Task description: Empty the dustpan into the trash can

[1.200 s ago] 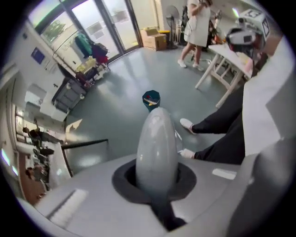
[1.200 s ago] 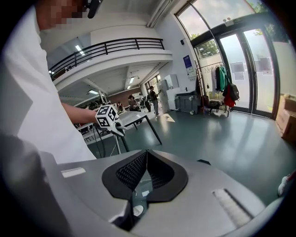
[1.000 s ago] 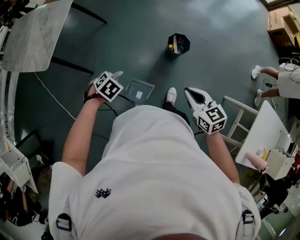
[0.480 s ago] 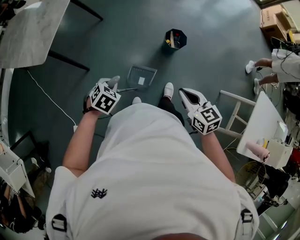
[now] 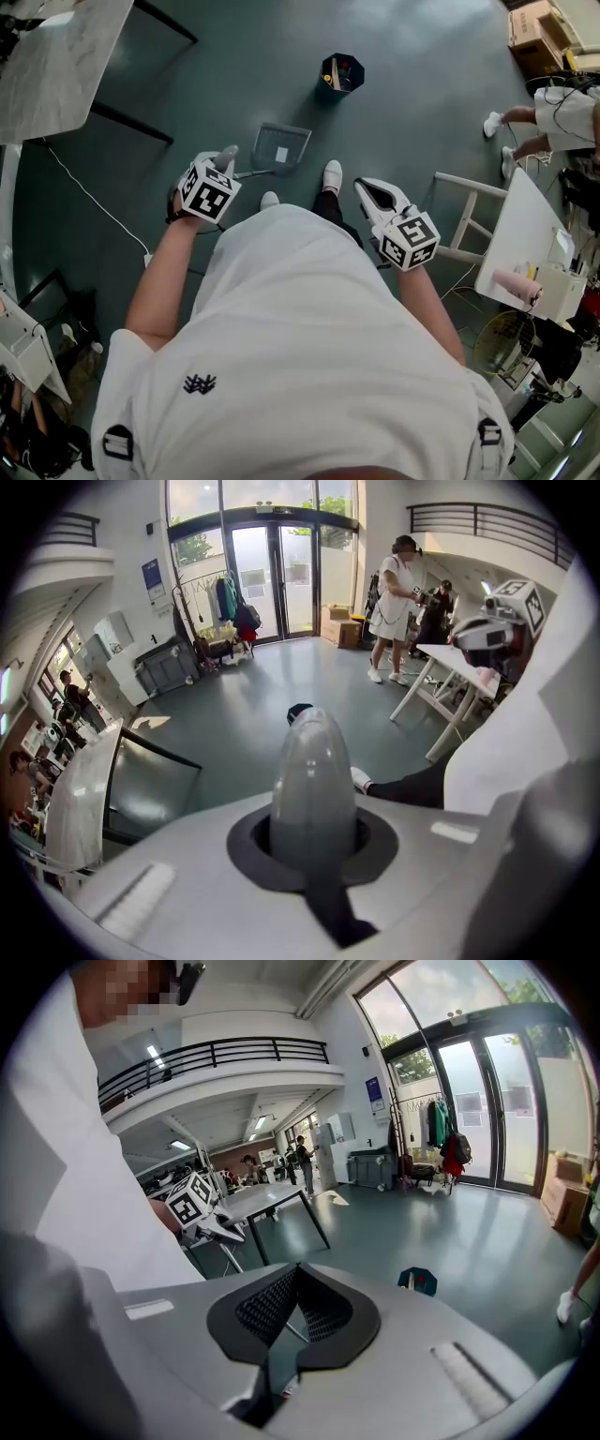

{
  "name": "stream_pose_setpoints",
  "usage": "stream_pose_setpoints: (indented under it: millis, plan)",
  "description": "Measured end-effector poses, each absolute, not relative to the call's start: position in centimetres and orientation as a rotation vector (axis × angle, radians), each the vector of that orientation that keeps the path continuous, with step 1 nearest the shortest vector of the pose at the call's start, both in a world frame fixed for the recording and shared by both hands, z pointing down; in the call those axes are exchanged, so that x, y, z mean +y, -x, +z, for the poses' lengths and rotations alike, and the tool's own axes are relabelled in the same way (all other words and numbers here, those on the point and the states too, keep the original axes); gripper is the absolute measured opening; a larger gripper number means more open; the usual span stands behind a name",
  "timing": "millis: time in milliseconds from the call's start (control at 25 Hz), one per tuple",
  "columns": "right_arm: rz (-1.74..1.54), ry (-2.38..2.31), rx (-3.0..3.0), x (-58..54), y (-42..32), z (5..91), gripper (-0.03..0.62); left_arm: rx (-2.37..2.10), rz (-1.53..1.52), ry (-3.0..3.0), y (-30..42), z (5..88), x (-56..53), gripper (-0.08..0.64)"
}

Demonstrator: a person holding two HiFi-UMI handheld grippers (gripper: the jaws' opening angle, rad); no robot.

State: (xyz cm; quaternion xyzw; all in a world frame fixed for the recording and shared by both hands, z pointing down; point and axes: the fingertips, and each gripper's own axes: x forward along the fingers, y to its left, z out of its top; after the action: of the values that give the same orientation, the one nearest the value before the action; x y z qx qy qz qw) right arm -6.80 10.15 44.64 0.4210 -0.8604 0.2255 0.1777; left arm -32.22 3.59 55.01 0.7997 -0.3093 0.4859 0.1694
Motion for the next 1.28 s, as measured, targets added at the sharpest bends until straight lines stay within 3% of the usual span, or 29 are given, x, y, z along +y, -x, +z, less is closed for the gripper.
stream_pose_setpoints:
  millis: [1280]
  plan:
    - [0.683, -1.186, -2.467, 5.5, 0.1, 45.4, 0.002, -0.897, 1.423, -2.215, 27.0, 54.8, -0.2, 0.06]
